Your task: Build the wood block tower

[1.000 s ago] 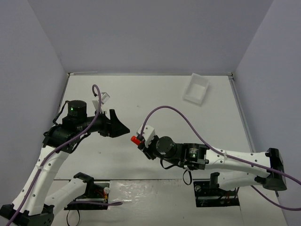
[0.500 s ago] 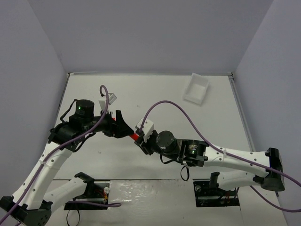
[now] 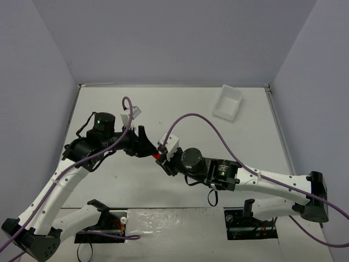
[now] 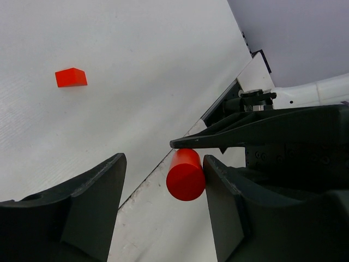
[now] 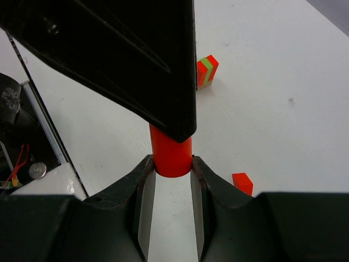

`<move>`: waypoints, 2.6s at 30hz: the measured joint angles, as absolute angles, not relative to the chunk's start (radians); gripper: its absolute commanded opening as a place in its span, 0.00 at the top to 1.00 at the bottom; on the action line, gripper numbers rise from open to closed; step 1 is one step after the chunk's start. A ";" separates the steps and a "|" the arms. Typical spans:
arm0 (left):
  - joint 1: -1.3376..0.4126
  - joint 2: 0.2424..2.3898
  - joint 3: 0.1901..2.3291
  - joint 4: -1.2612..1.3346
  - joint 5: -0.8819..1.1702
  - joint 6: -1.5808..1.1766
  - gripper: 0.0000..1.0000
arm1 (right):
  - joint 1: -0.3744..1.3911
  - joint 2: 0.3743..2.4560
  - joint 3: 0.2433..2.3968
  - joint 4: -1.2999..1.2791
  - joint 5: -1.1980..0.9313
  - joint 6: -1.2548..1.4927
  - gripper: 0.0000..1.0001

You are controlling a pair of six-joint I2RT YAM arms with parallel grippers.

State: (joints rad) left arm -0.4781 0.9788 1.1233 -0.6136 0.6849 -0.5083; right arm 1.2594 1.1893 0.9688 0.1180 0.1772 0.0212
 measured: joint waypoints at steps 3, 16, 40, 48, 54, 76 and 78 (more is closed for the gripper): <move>-0.479 0.985 1.123 -0.612 0.688 -0.509 0.55 | 1.245 1.189 0.969 0.122 0.177 0.021 1.00; -0.497 0.999 1.124 -0.548 0.707 -0.525 1.00 | 1.215 1.191 0.969 0.123 0.164 0.021 0.93; -0.505 1.143 1.242 -0.739 0.074 -0.453 1.00 | 1.027 1.118 0.882 0.046 0.184 0.100 0.00; -0.498 1.278 1.266 -0.726 -0.144 -0.461 1.00 | 0.786 1.091 0.880 -0.080 0.175 0.157 0.00; -0.478 1.356 1.265 -0.666 -0.194 -0.474 1.00 | 0.668 1.091 0.877 -0.120 0.121 0.154 0.00; -0.421 1.415 1.173 -0.569 -0.233 -0.479 0.98 | 0.613 1.131 0.864 -0.132 0.022 0.130 0.00; -0.418 1.423 1.168 -0.562 -0.233 -0.477 0.98 | 0.611 1.137 0.864 -0.132 0.018 0.130 0.00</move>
